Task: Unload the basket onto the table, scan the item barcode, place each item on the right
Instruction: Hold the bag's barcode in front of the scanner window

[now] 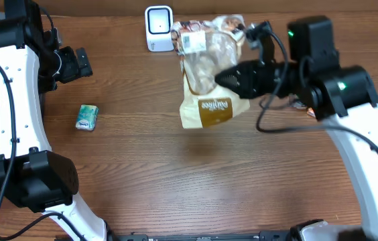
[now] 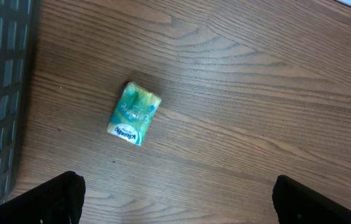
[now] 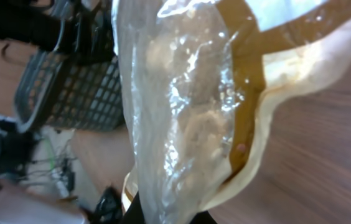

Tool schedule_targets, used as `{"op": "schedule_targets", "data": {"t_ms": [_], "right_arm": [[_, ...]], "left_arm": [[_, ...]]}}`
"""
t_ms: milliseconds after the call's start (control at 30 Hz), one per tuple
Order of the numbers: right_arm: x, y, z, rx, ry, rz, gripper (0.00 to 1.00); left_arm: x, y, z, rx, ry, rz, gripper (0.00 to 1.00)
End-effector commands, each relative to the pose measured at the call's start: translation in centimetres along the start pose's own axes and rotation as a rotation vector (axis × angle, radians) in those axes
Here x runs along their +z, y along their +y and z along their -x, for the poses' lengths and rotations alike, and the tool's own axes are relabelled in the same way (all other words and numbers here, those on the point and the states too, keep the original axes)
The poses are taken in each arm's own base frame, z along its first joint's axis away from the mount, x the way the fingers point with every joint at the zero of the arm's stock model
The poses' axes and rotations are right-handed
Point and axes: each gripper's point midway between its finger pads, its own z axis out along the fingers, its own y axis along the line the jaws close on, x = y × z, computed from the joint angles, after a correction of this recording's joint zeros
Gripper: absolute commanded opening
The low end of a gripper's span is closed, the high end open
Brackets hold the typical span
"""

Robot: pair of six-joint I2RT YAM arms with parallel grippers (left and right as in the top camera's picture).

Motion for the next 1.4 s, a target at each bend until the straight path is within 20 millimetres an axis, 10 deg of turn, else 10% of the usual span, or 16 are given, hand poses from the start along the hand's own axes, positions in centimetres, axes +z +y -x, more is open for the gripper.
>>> {"op": "schedule_targets", "data": {"t_ms": [0,400,833,1367], "right_arm": [[1.5,-0.8,3.9,-0.068,-0.037,-0.161,0.04],[8.4,-10.4,13.6,-0.443,-0.168,-0.864,0.04],[17.9,-14.4,16.7,-1.041,-0.059,-1.054,0.04],[23.6,-19.3,14.9,-1.177,0.048,-1.245,0.04]], "left_arm": [[0.0,0.2,0.2,0.008,-0.006,0.012,0.99],[0.0,0.2,0.2,0.009,-0.006,0.012,1.0],[0.0,0.2,0.2,0.009,-0.006,0.012,1.0],[0.0,0.2,0.2,0.008,-0.006,0.012,1.0]]}}
